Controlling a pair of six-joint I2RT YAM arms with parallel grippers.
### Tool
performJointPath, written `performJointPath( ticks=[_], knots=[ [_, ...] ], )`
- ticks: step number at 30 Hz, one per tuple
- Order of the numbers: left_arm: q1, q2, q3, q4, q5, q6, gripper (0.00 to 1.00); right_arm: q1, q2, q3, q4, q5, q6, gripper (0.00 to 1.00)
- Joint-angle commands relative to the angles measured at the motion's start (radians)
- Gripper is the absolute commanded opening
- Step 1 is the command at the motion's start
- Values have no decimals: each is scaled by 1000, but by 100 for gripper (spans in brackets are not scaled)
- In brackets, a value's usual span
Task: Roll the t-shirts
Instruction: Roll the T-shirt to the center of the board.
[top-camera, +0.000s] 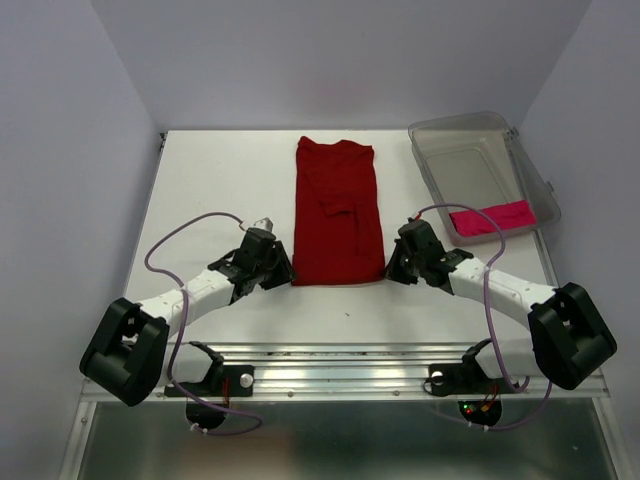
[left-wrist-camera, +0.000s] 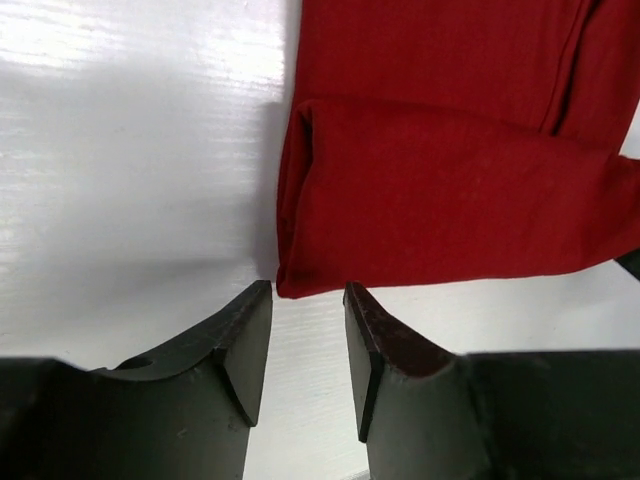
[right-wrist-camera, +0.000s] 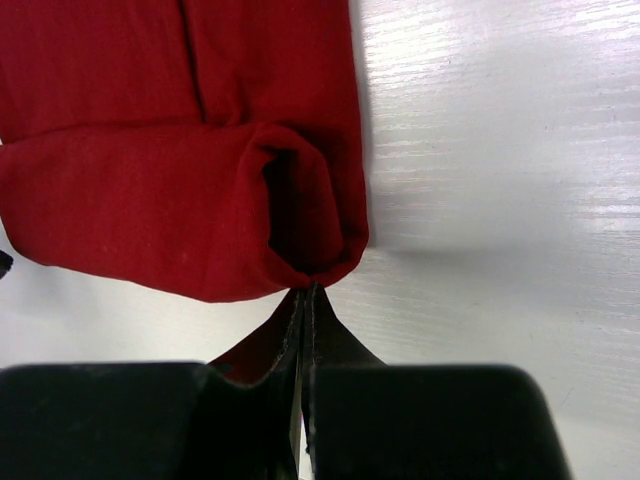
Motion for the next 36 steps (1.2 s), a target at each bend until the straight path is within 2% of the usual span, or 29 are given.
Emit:
performJointPath(
  ticks=[1, 6, 9, 20, 25, 26, 28, 29, 36],
  knots=[
    [-2, -10, -38, 54, 36, 32, 47, -1, 1, 19, 1, 20, -1, 1],
    [-2, 21, -69, 103, 60, 24, 48, -1, -4, 19, 1, 20, -1, 1],
    [-3, 24, -80, 117, 58, 20, 43, -1, -7, 18, 1, 22, -1, 1],
    [-3, 82, -89, 173, 78, 23, 41, -1, 4, 19, 1, 23, -2, 1],
    [-3, 90, -87, 188, 95, 20, 25, -1, 7, 13, 1, 28, 2, 1],
    [-3, 90, -81, 186, 98, 23, 15, -1, 8, 13, 3, 28, 1, 1],
    [-3, 90, -74, 179, 106, 24, 3, -1, 10, 13, 3, 28, 1, 1],
    [-3, 87, -69, 174, 106, 24, 0, -1, 11, 14, 3, 28, 2, 1],
    [-2, 1, -2, 88, 92, 18, 0, -1, -7, 39, -11, 42, -2, 1]
  ],
)
